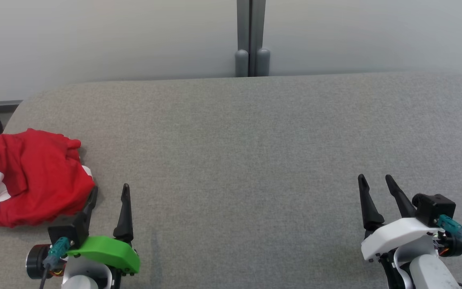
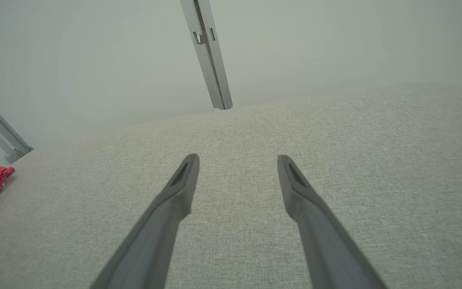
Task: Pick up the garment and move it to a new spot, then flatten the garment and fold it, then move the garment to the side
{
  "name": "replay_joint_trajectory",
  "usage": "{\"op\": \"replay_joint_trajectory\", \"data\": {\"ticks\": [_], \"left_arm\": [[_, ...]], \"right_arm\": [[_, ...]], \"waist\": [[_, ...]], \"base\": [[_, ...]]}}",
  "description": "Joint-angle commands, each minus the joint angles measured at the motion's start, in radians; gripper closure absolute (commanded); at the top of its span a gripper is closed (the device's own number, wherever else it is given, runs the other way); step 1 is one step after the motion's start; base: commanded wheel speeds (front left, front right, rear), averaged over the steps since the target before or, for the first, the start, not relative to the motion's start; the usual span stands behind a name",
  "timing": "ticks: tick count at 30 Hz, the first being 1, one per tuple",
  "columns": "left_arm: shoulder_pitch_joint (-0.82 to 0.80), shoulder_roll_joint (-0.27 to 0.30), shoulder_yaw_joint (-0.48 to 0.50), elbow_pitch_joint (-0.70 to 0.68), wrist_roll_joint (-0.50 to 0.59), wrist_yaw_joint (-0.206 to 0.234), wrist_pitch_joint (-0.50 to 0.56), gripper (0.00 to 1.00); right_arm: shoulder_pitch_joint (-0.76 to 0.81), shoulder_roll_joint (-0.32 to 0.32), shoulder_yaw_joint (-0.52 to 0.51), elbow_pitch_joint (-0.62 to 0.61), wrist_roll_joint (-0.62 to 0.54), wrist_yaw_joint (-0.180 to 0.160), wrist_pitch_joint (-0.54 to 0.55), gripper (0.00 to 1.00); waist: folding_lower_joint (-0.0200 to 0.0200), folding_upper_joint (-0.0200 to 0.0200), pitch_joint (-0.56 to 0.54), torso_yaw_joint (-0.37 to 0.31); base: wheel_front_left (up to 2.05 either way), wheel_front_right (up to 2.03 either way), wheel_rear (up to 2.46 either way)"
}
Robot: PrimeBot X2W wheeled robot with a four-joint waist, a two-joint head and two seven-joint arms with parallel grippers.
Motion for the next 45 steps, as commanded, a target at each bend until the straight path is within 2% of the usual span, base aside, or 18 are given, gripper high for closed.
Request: {"op": "replay_joint_trajectory", "data": {"ticks": [1, 9, 18, 23, 38, 45], "left_arm": [[-0.011, 0.005, -0.001, 0.0, 0.031, 0.006, -0.008, 0.0], [0.026, -0.012, 0.003, 0.009, 0.094, 0.02, -0.025, 0.0], [0.047, -0.037, 0.042, 0.031, 0.144, 0.012, -0.043, 0.0], [0.042, -0.045, 0.065, 0.046, 0.18, 0.005, -0.053, 0.0], [0.06, -0.058, 0.166, 0.097, 0.264, -0.032, -0.08, 0.0], [0.053, -0.069, 0.214, 0.107, 0.251, -0.059, -0.078, 0.0]], "right_arm": [[-0.008, -0.003, -0.004, -0.001, -0.032, 0.0, -0.01, 0.0], [0.017, -0.002, -0.024, 0.002, -0.1, 0.0, -0.027, 0.0], [0.028, -0.002, -0.009, 0.012, -0.154, 0.0, -0.045, 0.0], [0.031, -0.002, 0.013, 0.014, -0.182, 0.0, -0.055, 0.0], [-0.012, -0.004, 0.084, 0.052, -0.257, 0.0, -0.082, 0.0], [-0.034, -0.004, 0.103, 0.053, -0.261, 0.0, -0.082, 0.0]], "waist": [[0.0, 0.0, 0.0, -0.001], [0.0, 0.0, -0.004, 0.0], [0.0, 0.0, 0.002, 0.032], [0.0, 0.0, 0.014, 0.103], [0.0, 0.0, 0.056, 0.376], [0.0, 0.0, 0.086, 0.425]], "base": [[0.0, 0.0, 0.0], [0.0, 0.0, 0.0], [0.0, 0.0, 0.0], [0.0, 0.0, 0.0], [0.0, 0.0, 0.0], [0.0, 0.0, 0.0]]}}
